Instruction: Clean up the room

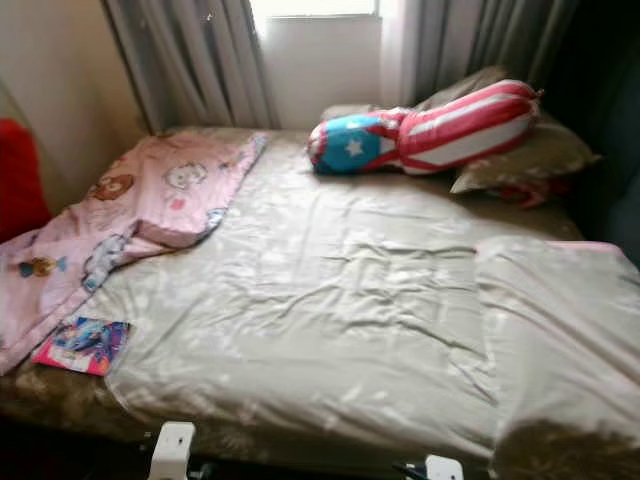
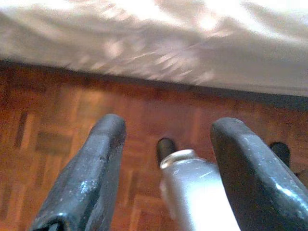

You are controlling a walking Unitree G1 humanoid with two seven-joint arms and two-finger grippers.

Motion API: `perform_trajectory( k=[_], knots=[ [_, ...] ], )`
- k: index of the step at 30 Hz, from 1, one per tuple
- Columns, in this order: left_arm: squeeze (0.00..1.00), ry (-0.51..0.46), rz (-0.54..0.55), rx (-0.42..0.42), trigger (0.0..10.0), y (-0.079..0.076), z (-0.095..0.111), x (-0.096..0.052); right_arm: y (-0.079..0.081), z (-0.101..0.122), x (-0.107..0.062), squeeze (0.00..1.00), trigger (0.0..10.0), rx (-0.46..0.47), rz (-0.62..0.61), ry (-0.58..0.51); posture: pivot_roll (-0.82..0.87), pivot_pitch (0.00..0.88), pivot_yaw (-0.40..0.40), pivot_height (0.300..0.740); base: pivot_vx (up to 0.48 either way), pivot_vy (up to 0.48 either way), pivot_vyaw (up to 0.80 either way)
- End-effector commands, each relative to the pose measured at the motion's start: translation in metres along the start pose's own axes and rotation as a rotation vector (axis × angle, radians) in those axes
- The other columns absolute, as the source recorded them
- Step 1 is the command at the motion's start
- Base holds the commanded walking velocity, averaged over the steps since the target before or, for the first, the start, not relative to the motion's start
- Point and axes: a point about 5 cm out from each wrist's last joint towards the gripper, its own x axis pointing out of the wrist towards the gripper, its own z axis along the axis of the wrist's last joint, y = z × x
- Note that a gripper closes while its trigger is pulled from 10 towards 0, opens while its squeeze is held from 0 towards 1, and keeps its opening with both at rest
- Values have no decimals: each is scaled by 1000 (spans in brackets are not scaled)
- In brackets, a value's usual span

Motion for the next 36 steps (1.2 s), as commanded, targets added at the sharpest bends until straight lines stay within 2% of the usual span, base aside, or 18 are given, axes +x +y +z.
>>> perform_trajectory(
  k=[1,4,5,9,16,18,36],
  knots=[
    [0,19,7,-5,10000,2,-4,-1,-12,1,-2,0,10000,5,-2,-13,-60,0,14,740,0,431,0],
    [0,19,6,-2,10000,2,-3,0,-27,2,-4,0,10000,8,-14,-16,-58,0,16,740,0,431,0],
    [0,19,6,-1,10000,2,-3,0,-28,3,-4,0,10000,8,-15,-16,-58,0,16,740,0,431,0],
    [0,17,6,-1,10000,2,-2,0,-20,2,-3,0,10000,5,-6,-16,-52,0,12,740,0,429,0],
    [0,13,7,-4,10000,2,-2,0,7,9,2,0,10000,-19,25,-21,-42,0,2,740,0,431,0],
    [0,13,7,-5,10000,2,-2,0,11,10,3,0,10000,-23,31,-23,-41,0,1,740,0,431,0],
    [0,20,3,-6,10000,-1,-5,-1,6,14,3,0,10000,-28,22,-26,-44,0,-3,740,0,431,0]
  ],
)
